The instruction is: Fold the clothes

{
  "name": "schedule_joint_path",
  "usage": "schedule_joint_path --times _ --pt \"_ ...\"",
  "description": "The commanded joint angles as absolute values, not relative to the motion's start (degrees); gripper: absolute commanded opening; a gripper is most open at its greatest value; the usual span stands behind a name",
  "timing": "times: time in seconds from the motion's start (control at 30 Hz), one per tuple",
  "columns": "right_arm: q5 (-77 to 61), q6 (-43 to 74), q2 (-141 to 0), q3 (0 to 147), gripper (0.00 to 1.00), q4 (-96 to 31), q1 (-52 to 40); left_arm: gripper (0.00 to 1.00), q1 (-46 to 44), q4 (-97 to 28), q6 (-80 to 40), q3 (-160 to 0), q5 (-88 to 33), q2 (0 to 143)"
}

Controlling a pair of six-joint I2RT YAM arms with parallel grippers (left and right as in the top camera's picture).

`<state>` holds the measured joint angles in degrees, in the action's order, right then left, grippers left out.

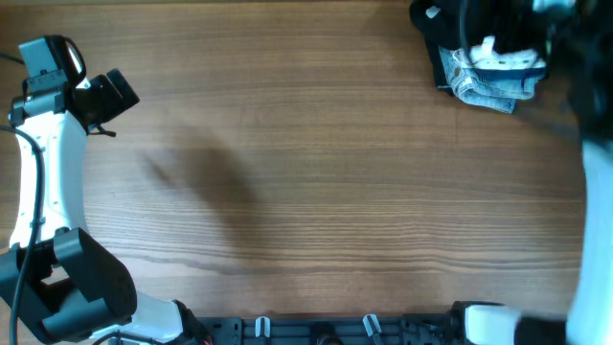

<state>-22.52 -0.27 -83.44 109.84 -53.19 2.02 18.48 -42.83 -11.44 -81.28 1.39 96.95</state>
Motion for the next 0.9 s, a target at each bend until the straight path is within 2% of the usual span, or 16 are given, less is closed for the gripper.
schedule_joint_path --times 0.0,0.23,0.5,0.63,0.87 --pt "-24.73 6.72 -76.9 109.4 1.0 -56.8 -0.34 1.0 18.5 -42.7 -10.94 -81.65 0.69 97.65" --pt "-22.5 10.5 -69.69 109.4 1.0 -65.23 -0.58 1.0 18.5 -42.7 -10.94 -81.65 0.69 97.62" --pt "-4.49 10.46 -67.26 106.3 1.0 -69.87 0.01 1.0 18.5 -42.7 -10.94 -81.65 0.69 97.62" --pt "-2.52 9.89 -58.35 91.5 1.0 -59.94 1.26 1.0 18.5 -42.7 -10.94 -81.65 0.69 97.62" --pt "-2.74 10.48 -33.47 51.92 1.0 -33.98 3.53 1.0 18.5 -42.7 -10.94 -81.65 0.69 97.62"
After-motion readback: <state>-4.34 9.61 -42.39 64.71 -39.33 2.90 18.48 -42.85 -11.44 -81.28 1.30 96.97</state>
